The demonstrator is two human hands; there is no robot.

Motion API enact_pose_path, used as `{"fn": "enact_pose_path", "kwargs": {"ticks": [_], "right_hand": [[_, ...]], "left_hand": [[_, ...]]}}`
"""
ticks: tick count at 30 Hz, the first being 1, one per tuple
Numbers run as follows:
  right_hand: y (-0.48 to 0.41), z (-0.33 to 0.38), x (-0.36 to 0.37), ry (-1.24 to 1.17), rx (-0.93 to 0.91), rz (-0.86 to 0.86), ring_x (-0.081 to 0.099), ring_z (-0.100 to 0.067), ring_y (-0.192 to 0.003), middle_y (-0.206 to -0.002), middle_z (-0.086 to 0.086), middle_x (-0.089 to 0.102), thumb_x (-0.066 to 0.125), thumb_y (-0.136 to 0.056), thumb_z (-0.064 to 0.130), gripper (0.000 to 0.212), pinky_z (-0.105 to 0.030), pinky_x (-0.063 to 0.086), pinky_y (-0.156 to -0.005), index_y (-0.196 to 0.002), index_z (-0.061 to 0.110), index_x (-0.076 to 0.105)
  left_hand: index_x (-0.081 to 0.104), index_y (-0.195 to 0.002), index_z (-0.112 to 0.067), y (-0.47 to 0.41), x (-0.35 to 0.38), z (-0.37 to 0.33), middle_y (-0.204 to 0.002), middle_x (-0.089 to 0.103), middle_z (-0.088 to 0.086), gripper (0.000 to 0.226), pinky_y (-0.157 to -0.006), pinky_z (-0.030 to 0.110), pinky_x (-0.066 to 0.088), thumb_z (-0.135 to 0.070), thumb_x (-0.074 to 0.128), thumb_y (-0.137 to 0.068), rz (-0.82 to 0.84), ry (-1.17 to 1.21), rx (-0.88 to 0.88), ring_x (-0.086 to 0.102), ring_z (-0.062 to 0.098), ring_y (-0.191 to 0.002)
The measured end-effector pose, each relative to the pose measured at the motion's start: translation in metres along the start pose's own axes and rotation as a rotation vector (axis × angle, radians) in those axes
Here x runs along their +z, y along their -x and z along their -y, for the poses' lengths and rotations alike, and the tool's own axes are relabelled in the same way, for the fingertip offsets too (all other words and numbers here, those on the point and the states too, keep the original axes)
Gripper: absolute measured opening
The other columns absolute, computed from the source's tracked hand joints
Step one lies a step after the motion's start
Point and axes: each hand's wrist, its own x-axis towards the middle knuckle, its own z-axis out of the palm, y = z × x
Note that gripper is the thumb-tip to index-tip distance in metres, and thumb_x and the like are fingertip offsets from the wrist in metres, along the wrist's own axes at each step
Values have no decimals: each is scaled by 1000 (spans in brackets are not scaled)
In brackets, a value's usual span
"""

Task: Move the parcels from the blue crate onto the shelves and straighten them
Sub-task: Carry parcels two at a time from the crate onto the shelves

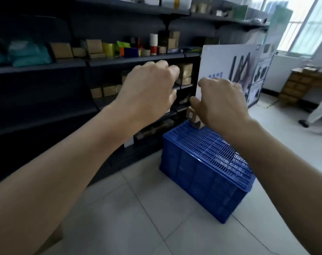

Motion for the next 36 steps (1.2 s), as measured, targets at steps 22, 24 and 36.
{"fn": "enact_pose_path", "kwargs": {"ticks": [22,24,36], "right_hand": [[-248,-275,306,-16,348,295,60,-34,-95,-107,-17,65,53,-90,32,35,-35,44,-73,-110,5,62],[-267,-293,335,-41,358,330,60,-33,-96,-108,-16,65,54,-90,30,33,-36,46,-76,-109,4,62],[-355,-377,518,-180,495,494,56,-31,-95,-108,-16,64,55,-91,31,37,-33,38,-69,-113,2,57]], "left_hand": [[56,-122,-11,-321,386,30,-120,57,8,34,-89,42,48,-24,59,-90,331,407,-107,55,25,-104],[55,-123,-12,-339,424,41,-121,55,7,36,-88,42,48,-26,60,-90,419,463,-183,55,23,-102],[50,-127,-13,-442,673,100,-128,52,7,50,-82,29,42,-33,67,-84,898,595,-321,52,21,-110]]}}
